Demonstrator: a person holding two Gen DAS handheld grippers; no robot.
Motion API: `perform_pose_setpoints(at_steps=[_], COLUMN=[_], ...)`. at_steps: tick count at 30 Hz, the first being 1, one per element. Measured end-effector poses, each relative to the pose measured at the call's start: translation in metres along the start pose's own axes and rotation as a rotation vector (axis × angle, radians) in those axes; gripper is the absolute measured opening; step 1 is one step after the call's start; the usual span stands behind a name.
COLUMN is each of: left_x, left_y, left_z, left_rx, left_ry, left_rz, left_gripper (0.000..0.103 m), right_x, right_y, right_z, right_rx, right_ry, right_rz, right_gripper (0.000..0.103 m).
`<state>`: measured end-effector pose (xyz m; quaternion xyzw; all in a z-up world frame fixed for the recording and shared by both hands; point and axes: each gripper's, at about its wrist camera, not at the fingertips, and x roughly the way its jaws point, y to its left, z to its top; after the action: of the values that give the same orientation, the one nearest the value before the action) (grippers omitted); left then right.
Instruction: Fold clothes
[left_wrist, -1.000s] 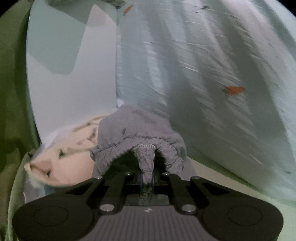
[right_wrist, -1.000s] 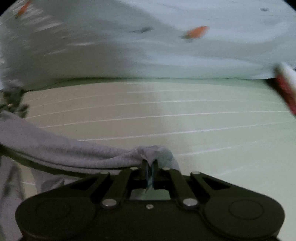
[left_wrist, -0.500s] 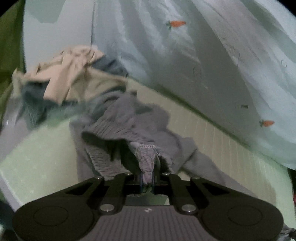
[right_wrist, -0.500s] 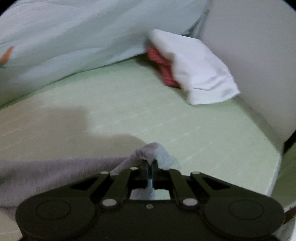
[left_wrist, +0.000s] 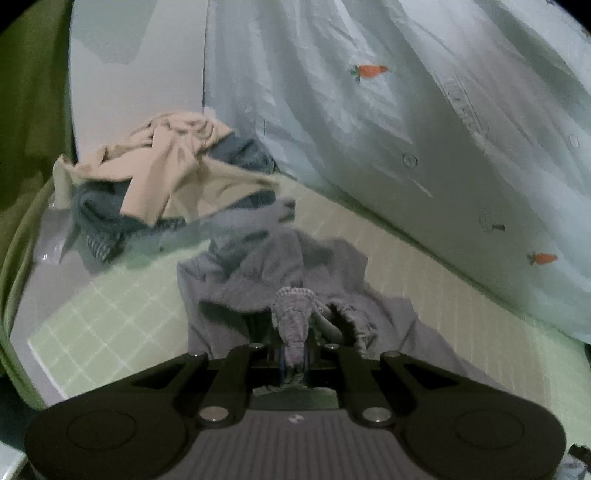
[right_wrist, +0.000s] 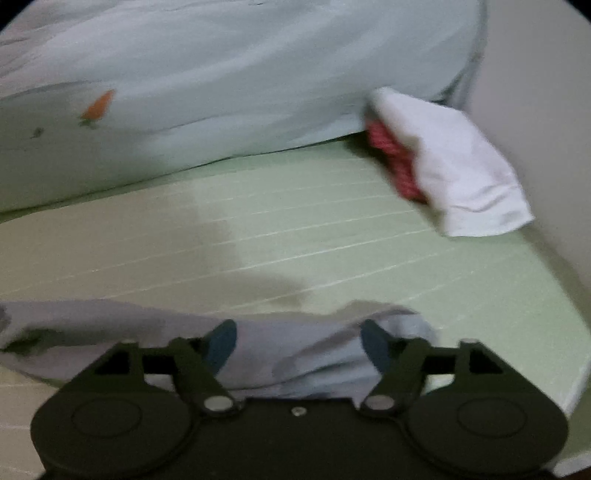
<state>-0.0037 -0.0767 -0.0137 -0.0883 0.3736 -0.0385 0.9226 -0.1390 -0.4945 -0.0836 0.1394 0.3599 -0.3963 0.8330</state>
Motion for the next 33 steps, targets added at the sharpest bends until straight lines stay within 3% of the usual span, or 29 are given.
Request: perform_pose_setpoints(at_steps=[4, 8, 11, 12, 15, 17, 19, 21, 25, 29, 33], left_x=[0.014, 0.028, 0.045, 0.051, 0.073, 0.088, 0.105, 0.125, 0.16, 0.179, 0.181], left_y=[-0.004, -0.006, -0.007, -0.008, -0.015, -0.022, -0.03, -0.037, -0.041, -0.019, 0.009], left_z=[0.018, 0.03, 0.037, 0.04, 0.052, 0.061, 0.073, 0.088, 0.125, 0.176, 0.207], left_rx=[0.008, 0.015, 0.011, 0.013, 0.011, 0.012, 0.016, 0.01, 0.024, -0.062, -0.167], left_ry=[-0.003, -0.008, 0.003, 0.007, 0.016, 0.016, 0.017, 0.025, 0.005, -0.108, -0.179], left_rz=[-0.026, -0.039, -0.038, -0.041, -0.053, -0.06, -0.063, -0.065, -0.063, -0.012, 0.026], left_gripper=[0.009, 0.009, 0.009, 0.009, 0.009, 0.009, 0.009, 0.009, 0.009, 0.009, 0.01], right_x=[0.012, 0.036, 0.055, 0.059, 0.071, 0.077, 0.083, 0.097, 0.132, 0.159, 0.138], right_y=[0.029, 0.042, 0.043, 0.041, 0.032, 0.031, 0.033, 0.043, 0.059, 0.074, 0.089], right_z=[-0.004, -0.007, -0.006, -0.006, -0.001, 0.004, 0.011, 0.026, 0.064, 0.11, 0.109], right_rx=[-0.082, -0.105, -0.062, -0.043, 0.044, 0.091, 0.119, 0.096, 0.084, 0.048, 0.03], right_ry=[0.066, 0.105, 0.144, 0.144, 0.152, 0.136, 0.112, 0.116, 0.141, 0.079, 0.035], right_rz=[0.082, 0.009, -0.028, -0.038, -0.027, -0.016, -0.013, -0.048, -0.076, -0.091, -0.073], right_gripper=[0.082, 0.085, 0.088, 0.094, 0.093, 0.078, 0.027, 0.001, 0.001, 0.0, 0.0])
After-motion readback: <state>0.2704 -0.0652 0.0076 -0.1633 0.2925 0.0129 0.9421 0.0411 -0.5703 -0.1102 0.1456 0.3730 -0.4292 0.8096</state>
